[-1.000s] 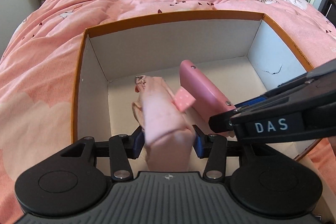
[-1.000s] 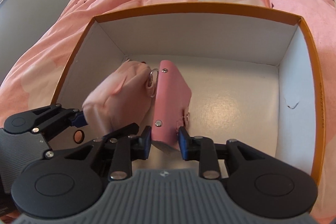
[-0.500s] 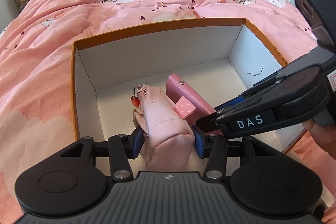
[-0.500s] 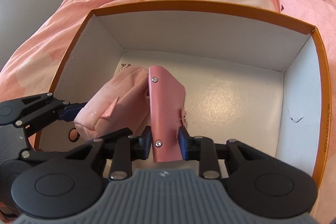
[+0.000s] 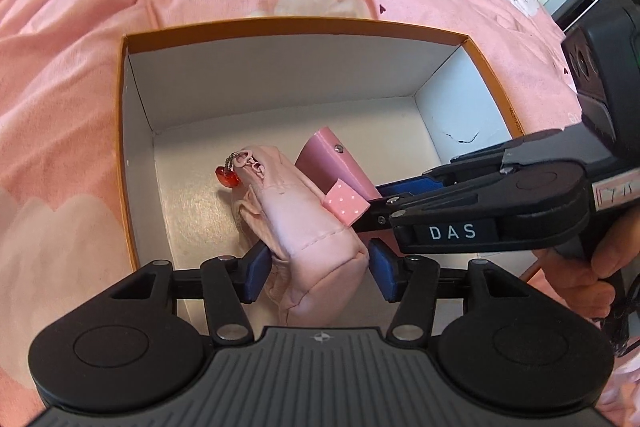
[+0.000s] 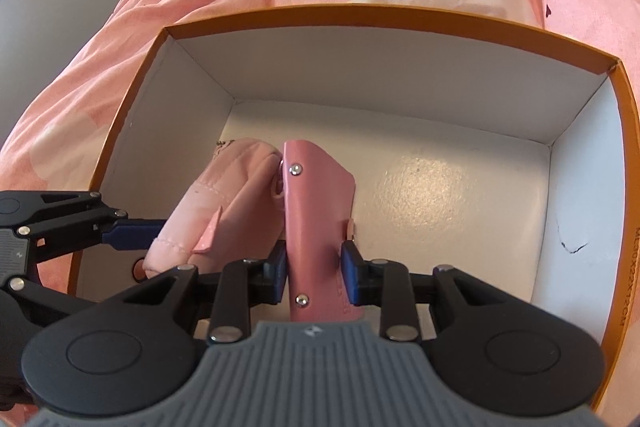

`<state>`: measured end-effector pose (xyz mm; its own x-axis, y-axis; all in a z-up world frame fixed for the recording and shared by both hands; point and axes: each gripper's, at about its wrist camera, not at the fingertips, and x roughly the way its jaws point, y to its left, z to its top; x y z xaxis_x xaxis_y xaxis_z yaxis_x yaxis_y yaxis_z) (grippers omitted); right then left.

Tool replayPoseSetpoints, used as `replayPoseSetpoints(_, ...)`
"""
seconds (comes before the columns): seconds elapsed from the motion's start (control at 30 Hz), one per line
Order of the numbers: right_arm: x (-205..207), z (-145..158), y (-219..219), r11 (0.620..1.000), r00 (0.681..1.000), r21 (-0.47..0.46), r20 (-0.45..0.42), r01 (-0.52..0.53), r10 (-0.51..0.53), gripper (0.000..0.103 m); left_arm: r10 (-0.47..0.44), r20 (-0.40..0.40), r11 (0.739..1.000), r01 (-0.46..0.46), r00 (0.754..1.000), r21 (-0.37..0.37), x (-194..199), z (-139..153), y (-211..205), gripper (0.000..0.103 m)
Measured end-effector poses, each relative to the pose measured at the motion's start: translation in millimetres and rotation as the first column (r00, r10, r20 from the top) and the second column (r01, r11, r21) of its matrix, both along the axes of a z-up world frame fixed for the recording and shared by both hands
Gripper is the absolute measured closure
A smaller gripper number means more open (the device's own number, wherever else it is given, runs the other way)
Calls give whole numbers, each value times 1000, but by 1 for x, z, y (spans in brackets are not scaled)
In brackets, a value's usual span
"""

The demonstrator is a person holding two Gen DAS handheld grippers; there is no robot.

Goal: Organize objects
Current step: 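Lower the pouch into the box and open the left tool while the right tool lowers the wallet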

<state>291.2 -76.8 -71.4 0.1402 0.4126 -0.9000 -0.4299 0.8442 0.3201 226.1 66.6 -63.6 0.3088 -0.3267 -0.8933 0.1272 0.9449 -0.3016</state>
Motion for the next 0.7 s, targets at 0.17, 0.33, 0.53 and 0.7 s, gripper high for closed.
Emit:
replayPoseSetpoints(0.17, 4, -2, -6, 999, 998, 31, -51, 34, -33, 76, -3, -66, 1000, 2, 998, -19, 12, -3, 3, 39)
replayPoseSetpoints(0.33, 5, -7, -16, 995, 991, 86, -123, 55, -44, 81, 10, -88, 996, -18, 996, -87, 18, 1, 16, 38)
replayPoseSetpoints(0.53, 1, -11, -16, 990, 987, 119, -150, 72, -53, 82, 99, -133, 988, -114, 986, -103, 35, -6, 25, 42)
replayPoseSetpoints(0.7, -4, -10, -13, 993, 990, 107, -137, 58, -43, 82, 101, -143, 990, -113, 985, -81, 41, -2, 26, 42)
